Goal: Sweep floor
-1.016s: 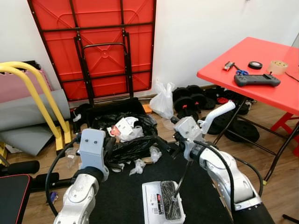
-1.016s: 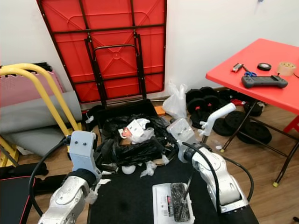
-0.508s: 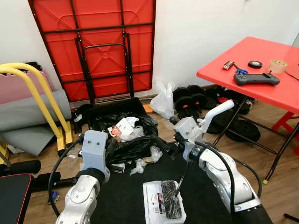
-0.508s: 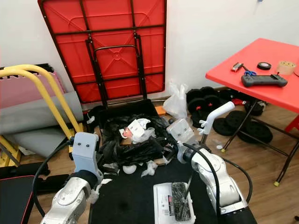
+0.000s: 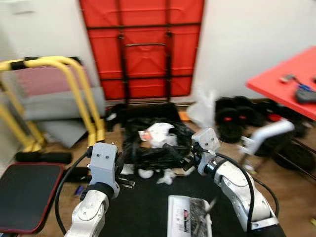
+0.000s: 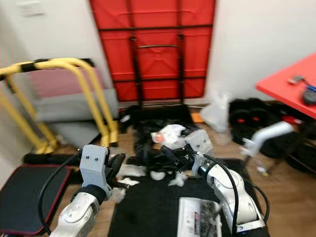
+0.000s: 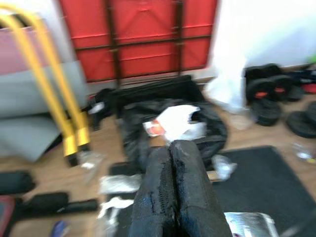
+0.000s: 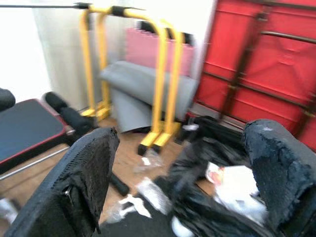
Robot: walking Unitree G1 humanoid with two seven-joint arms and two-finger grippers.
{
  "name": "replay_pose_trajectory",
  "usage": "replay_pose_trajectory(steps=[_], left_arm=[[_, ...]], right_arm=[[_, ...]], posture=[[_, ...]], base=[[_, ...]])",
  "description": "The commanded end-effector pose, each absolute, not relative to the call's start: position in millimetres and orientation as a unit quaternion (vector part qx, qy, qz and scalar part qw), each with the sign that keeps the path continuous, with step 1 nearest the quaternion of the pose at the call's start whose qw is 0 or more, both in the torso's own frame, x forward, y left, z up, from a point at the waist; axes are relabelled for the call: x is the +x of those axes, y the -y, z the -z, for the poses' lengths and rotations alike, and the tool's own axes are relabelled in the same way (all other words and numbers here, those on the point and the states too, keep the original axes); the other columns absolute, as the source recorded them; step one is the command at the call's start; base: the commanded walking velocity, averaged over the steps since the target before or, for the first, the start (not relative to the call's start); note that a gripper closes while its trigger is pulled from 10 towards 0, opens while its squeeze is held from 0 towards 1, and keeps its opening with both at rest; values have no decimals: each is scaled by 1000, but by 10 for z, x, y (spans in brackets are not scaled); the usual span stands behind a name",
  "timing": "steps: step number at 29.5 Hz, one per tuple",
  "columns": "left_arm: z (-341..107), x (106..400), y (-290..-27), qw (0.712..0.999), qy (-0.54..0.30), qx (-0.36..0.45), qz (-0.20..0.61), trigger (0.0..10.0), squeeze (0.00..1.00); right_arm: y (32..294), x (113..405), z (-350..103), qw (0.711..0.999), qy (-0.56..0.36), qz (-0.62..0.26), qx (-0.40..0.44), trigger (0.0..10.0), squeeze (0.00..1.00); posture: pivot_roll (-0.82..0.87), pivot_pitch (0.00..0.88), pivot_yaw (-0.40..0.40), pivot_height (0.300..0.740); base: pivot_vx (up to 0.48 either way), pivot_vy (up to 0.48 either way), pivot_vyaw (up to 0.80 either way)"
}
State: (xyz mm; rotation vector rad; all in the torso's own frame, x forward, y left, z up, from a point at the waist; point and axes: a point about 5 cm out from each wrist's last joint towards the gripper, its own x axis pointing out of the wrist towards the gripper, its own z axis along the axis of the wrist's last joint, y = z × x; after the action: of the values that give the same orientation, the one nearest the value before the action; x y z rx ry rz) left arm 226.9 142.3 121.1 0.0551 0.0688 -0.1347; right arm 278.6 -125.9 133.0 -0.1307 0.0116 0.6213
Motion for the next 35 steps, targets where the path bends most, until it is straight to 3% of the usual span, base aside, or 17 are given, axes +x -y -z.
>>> replay_pose_trajectory(steps=[1,9,22,35], left_arm=[[-1190,2278,-1425,997,-37,31,67,10000,0],[-1199,2276,-1423,997,-35,32,69,10000,0],[-1227,2275,-1407,996,-28,35,81,10000,0],[-1226,2279,-1393,995,-26,35,87,10000,0]], right_arm=[[1257,2777,-1331,948,-4,-311,-61,10000,0],[1220,2758,-1343,943,7,-324,-77,10000,0],[1229,2772,-1352,944,9,-317,-94,10000,0],[1272,2825,-1361,954,6,-285,-97,10000,0]], posture=[[-117,0,-7,740],[-114,0,-8,740],[-116,0,-7,740],[-119,0,-7,740]], base=[[274,0,481],[270,0,325],[0,0,0],[0,-337,0]])
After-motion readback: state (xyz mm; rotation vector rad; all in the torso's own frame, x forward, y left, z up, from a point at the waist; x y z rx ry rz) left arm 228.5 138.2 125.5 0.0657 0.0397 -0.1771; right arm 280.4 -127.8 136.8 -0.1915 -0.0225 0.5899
